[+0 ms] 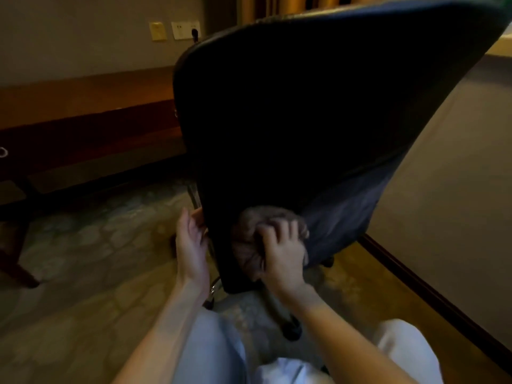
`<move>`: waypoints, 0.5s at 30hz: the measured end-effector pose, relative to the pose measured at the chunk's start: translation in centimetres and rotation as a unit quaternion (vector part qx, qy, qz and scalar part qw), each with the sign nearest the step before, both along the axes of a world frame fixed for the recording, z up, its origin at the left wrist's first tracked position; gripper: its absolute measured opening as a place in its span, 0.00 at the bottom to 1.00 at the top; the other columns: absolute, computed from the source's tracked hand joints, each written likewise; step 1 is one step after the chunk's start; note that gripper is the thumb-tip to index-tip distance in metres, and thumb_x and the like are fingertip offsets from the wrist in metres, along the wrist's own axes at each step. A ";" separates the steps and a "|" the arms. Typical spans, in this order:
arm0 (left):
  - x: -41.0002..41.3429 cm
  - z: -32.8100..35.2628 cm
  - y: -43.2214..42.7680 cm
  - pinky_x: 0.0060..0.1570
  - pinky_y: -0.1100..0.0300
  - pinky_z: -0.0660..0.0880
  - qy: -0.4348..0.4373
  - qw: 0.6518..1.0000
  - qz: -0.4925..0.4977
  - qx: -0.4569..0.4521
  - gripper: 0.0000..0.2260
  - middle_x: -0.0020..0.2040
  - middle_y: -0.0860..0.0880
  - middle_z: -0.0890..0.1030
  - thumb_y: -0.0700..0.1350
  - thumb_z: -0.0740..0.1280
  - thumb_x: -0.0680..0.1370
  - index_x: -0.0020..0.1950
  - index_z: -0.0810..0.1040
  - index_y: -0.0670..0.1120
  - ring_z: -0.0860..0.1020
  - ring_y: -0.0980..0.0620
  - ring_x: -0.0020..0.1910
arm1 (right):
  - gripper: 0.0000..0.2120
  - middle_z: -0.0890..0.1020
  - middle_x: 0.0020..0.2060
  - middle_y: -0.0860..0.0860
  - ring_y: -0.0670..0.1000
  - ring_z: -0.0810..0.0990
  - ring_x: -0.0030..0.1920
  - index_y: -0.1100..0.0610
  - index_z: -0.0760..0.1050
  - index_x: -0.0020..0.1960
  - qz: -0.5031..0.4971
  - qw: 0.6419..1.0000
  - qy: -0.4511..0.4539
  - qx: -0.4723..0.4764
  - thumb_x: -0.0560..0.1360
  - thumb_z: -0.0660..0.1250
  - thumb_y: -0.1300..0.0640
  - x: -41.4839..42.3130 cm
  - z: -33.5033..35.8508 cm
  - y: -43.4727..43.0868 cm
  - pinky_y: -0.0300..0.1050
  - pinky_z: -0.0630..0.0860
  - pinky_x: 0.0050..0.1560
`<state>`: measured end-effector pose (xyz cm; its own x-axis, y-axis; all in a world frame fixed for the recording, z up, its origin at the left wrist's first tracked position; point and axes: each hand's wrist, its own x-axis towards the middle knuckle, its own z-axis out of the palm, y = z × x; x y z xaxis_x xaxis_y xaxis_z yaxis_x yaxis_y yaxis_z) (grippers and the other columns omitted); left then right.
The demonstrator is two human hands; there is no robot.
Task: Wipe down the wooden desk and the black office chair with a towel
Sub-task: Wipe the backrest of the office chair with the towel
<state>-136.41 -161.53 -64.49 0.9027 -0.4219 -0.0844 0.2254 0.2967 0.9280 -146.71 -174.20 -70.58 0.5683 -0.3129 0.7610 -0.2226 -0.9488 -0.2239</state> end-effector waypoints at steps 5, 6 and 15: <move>0.4 -0.3 0.6 0.66 0.60 0.68 -0.010 1.000 -0.020 0.005 0.26 0.66 0.49 0.82 0.61 0.49 0.84 0.67 0.78 0.47 0.77 0.56 0.67 | 0.30 0.70 0.51 0.53 0.58 0.73 0.50 0.53 0.71 0.57 0.034 0.987 0.156 0.023 0.60 0.79 0.52 0.1 -6.4 1.4 0.48 0.75 0.37; 0.5 -0.5 0.6 0.67 0.59 0.68 -0.014 1.000 -0.019 0.004 0.27 0.66 0.49 0.82 0.61 0.49 0.84 0.68 0.77 0.47 0.77 0.56 0.67 | 0.31 0.69 0.51 0.52 0.58 0.74 0.50 0.53 0.70 0.58 0.044 0.983 0.173 0.036 0.59 0.79 0.52 0.1 -6.7 1.4 0.48 0.76 0.36; -0.5 -4.7 -0.9 0.46 0.63 0.72 0.090 0.995 0.005 0.033 0.27 0.51 0.54 0.84 0.63 0.50 0.84 0.68 0.78 0.48 0.81 0.58 0.50 | 0.19 0.77 0.57 0.62 0.61 0.77 0.58 0.55 0.72 0.63 -0.010 0.985 -0.123 0.125 0.75 0.66 0.48 -5.8 3.0 -1.7 0.53 0.77 0.55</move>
<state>-136.96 -162.40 -69.18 0.8742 -0.4019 -0.2725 0.3876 0.2395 0.8902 -152.50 -175.94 -67.55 0.3692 -0.5161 0.7728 -0.1503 -0.8538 -0.4984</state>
